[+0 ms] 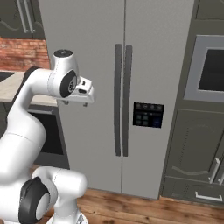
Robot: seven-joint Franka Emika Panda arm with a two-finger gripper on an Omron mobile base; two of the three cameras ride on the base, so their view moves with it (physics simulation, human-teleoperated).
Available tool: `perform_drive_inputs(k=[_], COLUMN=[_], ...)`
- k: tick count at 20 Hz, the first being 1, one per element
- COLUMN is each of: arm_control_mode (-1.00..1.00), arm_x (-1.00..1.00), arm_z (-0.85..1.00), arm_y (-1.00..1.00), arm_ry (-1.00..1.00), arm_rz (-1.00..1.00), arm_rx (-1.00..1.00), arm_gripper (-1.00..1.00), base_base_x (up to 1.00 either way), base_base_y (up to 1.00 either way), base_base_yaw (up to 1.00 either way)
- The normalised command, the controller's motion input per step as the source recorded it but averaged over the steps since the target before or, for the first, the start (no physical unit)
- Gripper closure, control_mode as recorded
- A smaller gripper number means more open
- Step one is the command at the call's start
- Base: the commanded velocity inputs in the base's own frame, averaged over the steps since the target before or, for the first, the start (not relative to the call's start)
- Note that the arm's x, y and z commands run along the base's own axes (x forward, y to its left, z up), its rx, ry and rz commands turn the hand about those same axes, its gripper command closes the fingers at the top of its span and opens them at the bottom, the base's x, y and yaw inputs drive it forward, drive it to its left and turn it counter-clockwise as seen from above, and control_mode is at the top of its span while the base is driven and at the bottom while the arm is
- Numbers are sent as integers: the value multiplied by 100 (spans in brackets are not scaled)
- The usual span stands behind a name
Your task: Retrieve the sausage and cheese from the fridge and place them on the cutting board on the counter.
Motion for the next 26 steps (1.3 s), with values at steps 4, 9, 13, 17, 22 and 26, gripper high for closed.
perform_drive_inputs(k=[4,9,13,17,22,26], arm_control_mode=[-100,-100,-100,-100,-100,-100], arm_x=[44,50,53,56,34,21], arm_z=[-4,-1,-1,0,-4,0], arm_y=[-51,-41,-6,-11,-10,-9], arm_ry=[-22,-20,-15,-1,0,2], arm_rz=[7,6,0,0,-1,-7], arm_rx=[0,0,0,0,0,0], arm_gripper=[-100,-100,-100,-100,-100,-100], base_base_x=[0,0,0,0,0,0], base_base_y=[0,0,0,0,0,0], base_base_yaw=[0,0,0,0,0,0])
